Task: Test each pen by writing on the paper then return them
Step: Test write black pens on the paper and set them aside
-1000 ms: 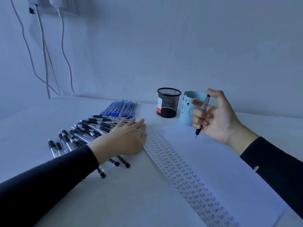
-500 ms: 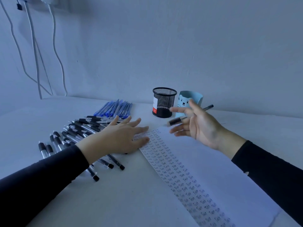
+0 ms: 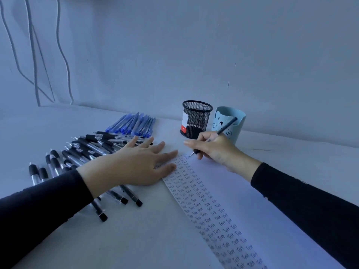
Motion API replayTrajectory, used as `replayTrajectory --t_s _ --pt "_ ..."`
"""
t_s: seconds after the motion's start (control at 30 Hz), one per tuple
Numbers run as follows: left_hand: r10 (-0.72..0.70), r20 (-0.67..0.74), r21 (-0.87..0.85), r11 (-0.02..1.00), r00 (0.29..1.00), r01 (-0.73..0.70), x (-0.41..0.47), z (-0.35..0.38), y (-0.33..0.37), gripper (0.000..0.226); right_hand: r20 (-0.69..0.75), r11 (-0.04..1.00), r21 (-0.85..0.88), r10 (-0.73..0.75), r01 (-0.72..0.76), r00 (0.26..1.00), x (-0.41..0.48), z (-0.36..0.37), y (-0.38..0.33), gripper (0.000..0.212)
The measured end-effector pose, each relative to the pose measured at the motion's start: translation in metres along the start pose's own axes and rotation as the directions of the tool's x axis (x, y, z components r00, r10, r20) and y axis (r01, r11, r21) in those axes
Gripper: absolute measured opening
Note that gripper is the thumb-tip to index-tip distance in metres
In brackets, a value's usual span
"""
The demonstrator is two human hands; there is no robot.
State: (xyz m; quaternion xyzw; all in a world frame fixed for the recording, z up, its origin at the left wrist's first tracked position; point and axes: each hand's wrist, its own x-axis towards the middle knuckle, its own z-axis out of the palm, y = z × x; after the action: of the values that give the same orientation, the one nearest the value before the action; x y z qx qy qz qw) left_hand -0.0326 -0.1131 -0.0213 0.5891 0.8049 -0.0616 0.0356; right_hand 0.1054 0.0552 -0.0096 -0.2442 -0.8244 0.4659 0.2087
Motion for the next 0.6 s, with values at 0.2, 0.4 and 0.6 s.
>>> replayTrajectory --t_s 0.2,0.4,0.6 --pt "-0.001 -0.009 0.003 1.0 1.0 0.001 0.002 0.001 -0.002 0.065 -0.143 0.995 0.013 -0.094 0.097 0.985 0.005 0.017 0.01 0.039" --pt "0.002 0.001 0.022 1.0 1.0 -0.002 0.0 -0.001 0.0 0.068 -0.168 0.992 -0.023 -0.123 0.121 0.978 0.008 0.017 0.014 0.034" --pt "-0.005 0.007 0.026 1.0 1.0 0.005 0.0 -0.003 0.001 0.065 -0.155 0.992 -0.025 -0.128 0.125 0.98 0.006 0.017 0.011 0.031"
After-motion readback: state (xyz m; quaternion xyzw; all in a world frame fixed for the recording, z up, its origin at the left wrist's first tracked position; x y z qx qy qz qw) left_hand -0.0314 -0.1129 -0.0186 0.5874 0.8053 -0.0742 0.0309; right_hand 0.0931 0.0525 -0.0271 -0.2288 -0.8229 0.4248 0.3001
